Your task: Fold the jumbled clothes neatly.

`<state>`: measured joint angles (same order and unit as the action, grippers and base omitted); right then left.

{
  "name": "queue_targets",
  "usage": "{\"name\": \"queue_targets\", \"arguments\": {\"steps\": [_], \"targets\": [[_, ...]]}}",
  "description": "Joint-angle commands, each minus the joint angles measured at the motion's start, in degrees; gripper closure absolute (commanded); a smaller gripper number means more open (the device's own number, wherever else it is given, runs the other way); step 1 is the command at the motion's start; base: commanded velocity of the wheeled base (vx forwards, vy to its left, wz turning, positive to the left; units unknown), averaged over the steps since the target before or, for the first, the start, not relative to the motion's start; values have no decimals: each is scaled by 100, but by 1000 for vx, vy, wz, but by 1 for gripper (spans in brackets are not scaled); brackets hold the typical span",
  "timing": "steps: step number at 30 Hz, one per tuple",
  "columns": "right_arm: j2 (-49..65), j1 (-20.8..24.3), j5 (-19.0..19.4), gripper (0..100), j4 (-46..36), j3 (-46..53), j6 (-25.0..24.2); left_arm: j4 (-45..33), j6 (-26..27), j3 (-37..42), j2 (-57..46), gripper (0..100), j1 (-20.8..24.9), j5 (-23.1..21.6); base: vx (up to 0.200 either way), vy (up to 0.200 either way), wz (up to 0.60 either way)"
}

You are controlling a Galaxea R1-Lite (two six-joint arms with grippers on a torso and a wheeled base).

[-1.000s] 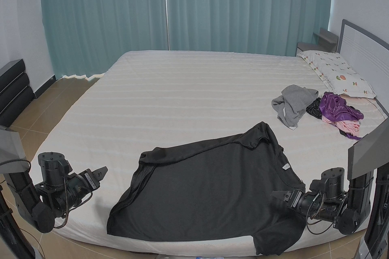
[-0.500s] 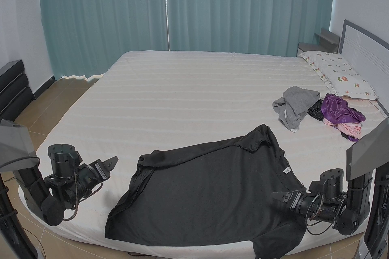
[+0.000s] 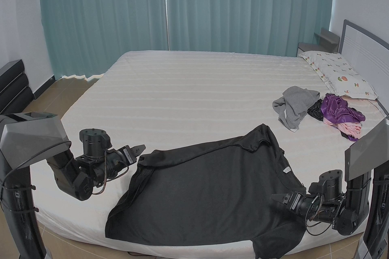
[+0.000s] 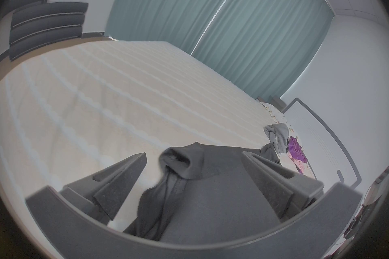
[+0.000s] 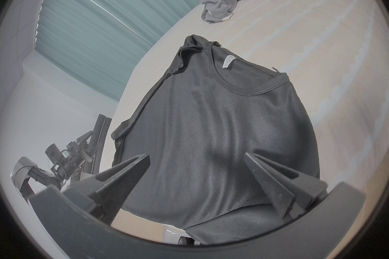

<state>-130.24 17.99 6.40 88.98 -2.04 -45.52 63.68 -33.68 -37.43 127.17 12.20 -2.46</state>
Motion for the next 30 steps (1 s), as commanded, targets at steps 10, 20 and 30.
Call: {"name": "queue_targets", "arguments": {"steps": [10,20,30], "targets": [[-142,-24,2,0,58,-16,-1,-1499,-279,-1909,853,0,450,176,0,0,0],[-150,-24,-7,0,58,-43,-1,-1543,-279,-2111,1196,0,502,361,0,0,0],[-168,-94,-7,0,58,-69,17,-1543,-279,-2252,1345,100,423,361,0,0,0]]}}
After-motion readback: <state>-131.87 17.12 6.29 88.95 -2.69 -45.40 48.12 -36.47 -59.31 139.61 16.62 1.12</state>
